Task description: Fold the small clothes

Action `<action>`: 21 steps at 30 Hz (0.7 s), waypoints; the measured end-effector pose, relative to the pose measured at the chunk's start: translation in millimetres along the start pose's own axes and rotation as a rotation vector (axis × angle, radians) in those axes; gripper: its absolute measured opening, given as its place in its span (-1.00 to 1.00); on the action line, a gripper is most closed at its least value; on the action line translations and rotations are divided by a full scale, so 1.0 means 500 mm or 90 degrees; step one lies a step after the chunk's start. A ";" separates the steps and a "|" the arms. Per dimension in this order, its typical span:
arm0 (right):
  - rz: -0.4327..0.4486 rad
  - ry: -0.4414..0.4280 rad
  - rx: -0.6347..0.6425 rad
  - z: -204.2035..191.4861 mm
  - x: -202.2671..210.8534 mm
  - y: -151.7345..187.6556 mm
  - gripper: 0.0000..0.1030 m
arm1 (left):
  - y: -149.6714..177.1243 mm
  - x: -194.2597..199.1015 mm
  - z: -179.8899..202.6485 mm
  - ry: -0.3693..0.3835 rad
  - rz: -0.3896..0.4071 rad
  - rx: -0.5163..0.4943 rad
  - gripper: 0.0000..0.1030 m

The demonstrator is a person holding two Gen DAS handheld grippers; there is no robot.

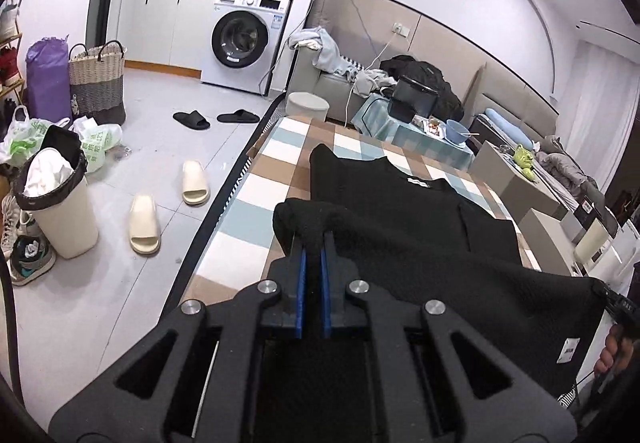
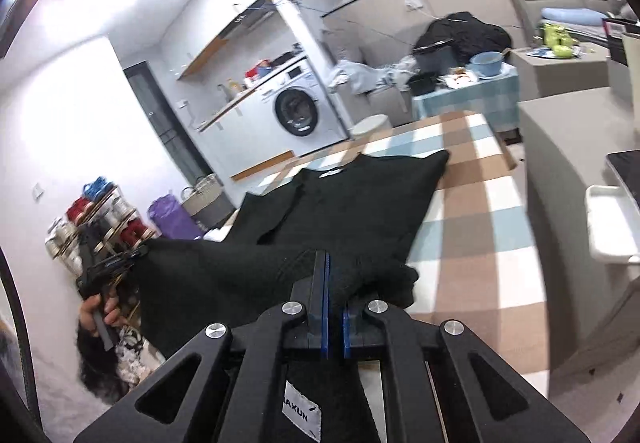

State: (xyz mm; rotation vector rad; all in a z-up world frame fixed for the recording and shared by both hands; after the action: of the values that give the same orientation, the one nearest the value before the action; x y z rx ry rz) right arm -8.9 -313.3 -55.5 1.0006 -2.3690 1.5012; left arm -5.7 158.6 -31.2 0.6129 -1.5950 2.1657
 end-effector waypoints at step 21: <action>-0.144 0.210 -0.082 0.139 -0.198 -0.014 0.14 | 0.016 -0.338 -0.089 -0.086 -0.183 0.017 0.20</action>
State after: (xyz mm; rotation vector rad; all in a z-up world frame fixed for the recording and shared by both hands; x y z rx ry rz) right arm 84.9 -329.8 -130.0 0.8788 -2.0200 1.2996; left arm 125.5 191.4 -142.5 0.9512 -1.4425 1.9714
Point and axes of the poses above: each gripper's, at about its wrist camera, not at the fingertips, and x roughly against the way its jaws point, z to its right, y to its underside, the point moved 4 cm from there along -x, roughly the way its jaws point, and after that the axes turned 2 degrees about -x, right-handed, at the moved point
